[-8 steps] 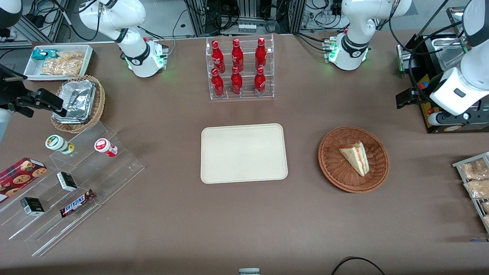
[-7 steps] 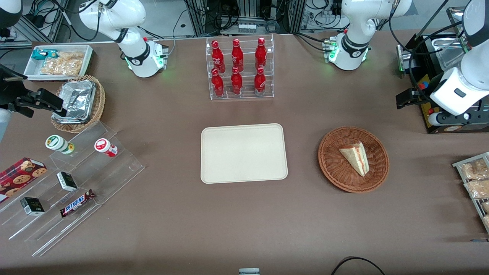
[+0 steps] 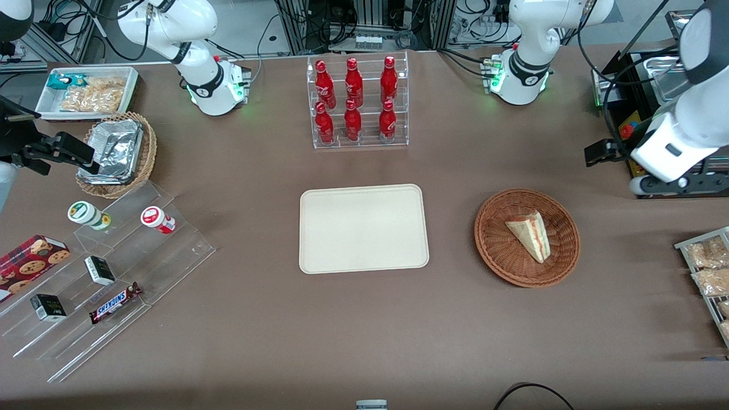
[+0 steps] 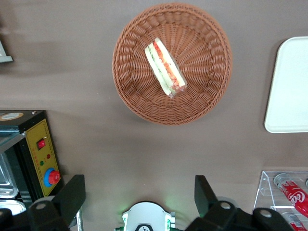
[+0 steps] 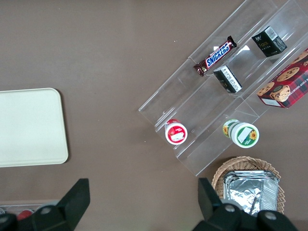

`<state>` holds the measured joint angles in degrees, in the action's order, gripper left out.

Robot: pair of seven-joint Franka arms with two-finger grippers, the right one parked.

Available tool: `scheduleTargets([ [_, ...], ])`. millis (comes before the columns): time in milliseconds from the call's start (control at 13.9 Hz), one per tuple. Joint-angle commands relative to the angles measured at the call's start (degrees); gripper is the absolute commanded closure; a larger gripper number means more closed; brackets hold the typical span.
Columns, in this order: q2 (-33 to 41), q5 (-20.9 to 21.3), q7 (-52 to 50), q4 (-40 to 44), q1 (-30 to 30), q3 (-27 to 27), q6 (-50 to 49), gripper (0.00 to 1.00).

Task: Place sandwich from basket to tray
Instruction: 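Move the left gripper over the wrapped sandwich in the wicker basket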

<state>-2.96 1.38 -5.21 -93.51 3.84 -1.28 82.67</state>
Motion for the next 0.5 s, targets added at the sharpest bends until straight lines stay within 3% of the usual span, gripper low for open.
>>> scheduleTargets([
  [0,-0.46,0.11,0.90,-5.25,0.11,-0.04,4.93,0.00],
  [432,-1.26,0.29,0.81,-15.72,0.20,-0.04,17.24,0.00],
])
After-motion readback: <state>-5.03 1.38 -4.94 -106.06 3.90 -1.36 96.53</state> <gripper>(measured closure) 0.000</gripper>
